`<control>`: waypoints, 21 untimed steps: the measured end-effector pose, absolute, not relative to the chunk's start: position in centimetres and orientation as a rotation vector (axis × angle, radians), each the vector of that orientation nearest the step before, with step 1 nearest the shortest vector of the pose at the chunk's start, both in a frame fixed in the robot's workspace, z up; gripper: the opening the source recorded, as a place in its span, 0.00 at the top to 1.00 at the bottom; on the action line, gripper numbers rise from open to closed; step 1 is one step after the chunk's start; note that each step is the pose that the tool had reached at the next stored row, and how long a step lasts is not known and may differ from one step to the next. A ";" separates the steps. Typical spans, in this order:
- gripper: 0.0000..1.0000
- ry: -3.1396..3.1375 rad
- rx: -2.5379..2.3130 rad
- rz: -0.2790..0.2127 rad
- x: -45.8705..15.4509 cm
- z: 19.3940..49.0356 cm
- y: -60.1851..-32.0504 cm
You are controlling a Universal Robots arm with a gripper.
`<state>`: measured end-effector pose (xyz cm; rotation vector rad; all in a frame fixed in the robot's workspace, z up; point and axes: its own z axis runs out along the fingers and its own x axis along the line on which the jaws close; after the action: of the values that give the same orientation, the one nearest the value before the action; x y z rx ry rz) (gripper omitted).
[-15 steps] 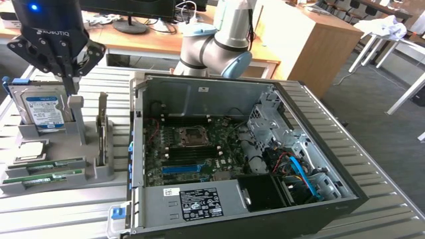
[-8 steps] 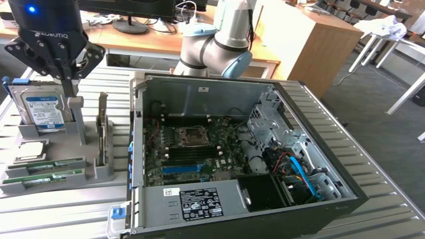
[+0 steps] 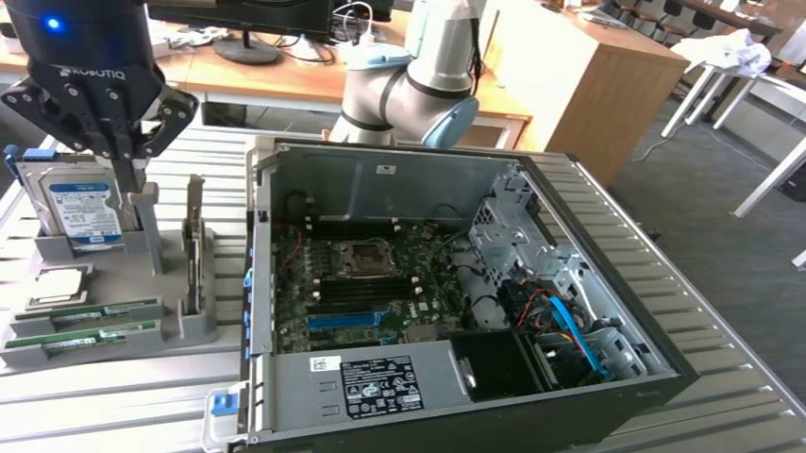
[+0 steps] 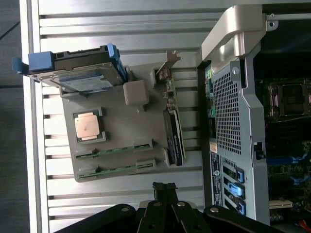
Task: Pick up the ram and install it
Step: 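Reach for the ram, then pick up the ram and move it above insertion slot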
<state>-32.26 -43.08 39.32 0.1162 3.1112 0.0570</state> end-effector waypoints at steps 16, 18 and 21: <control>0.90 3.111 0.116 0.050 -32.3 39.3 -43.8; 0.90 3.111 0.116 0.050 -32.3 39.3 -43.8; 0.90 3.111 0.110 0.050 -32.3 39.3 -43.8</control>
<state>-32.26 -43.77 39.32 0.1103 3.1114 0.0503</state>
